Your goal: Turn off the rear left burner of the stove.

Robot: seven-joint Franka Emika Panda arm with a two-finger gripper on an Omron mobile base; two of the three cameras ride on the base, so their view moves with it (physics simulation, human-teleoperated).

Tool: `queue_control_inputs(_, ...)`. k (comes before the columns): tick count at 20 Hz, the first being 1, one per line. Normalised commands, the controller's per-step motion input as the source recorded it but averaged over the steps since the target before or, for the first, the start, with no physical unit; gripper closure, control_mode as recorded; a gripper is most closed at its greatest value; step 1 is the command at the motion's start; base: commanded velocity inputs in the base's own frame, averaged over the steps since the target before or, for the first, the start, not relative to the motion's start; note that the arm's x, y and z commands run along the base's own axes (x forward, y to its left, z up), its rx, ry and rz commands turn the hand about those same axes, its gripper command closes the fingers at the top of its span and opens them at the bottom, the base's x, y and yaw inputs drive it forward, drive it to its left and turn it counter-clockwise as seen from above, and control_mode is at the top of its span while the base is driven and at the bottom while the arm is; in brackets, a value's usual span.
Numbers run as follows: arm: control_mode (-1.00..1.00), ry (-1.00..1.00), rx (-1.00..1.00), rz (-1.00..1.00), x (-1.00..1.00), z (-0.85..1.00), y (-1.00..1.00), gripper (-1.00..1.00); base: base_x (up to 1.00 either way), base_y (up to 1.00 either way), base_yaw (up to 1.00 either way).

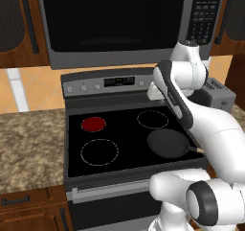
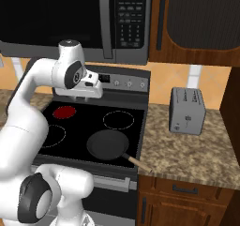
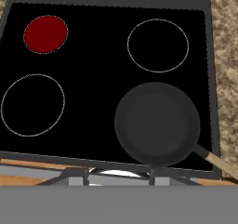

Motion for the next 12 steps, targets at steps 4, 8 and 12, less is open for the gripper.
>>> queue_control_inputs(4, -1.00, -0.08, -0.04, 0.05, -0.38, -0.03, 0.34, -1.00, 0.00, 0.00, 0.00)
queue_control_inputs(8, -1.00, -0.25, -0.19, 0.30, -0.59, -0.01, 0.88, -1.00, 0.00, 0.00, 0.00)
queue_control_inputs(12, -1.00, -0.24, -0.28, 0.39, -0.20, 0.03, 1.00, -1.00, 0.00, 0.00, 0.00)
